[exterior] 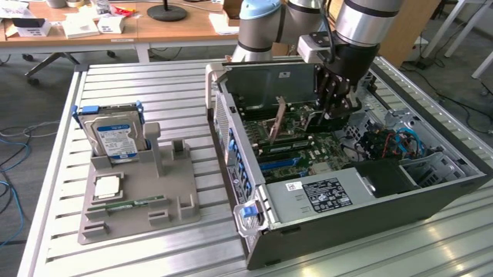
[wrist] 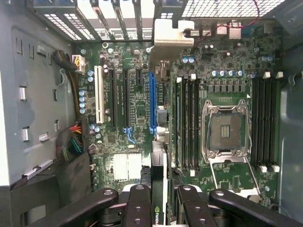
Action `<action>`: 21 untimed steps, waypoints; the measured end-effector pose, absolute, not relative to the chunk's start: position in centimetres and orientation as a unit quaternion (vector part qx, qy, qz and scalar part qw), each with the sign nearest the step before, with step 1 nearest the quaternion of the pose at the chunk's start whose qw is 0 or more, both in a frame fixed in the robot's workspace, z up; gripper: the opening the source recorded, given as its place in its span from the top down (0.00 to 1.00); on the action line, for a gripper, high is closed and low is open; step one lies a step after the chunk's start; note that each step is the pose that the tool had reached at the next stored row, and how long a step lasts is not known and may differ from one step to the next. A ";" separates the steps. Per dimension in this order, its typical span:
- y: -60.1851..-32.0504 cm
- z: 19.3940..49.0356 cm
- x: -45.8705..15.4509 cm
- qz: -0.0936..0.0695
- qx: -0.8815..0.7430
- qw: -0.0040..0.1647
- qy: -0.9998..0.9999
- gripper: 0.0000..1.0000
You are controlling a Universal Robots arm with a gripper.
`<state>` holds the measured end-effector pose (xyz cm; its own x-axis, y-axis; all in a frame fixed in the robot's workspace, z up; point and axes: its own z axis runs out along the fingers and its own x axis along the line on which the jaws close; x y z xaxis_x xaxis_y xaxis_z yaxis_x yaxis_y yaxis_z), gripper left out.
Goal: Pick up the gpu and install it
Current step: 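Insert the gpu into the slot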
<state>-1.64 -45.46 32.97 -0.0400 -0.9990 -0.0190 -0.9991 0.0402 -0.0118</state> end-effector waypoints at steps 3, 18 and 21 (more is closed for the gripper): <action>-45.5 32.4 -1.6 0.002 -0.697 0.011 0.717 0.74; -45.5 30.2 -1.7 0.002 -0.708 0.011 0.706 0.74; -45.5 30.2 -1.7 0.003 -0.708 0.011 0.706 0.74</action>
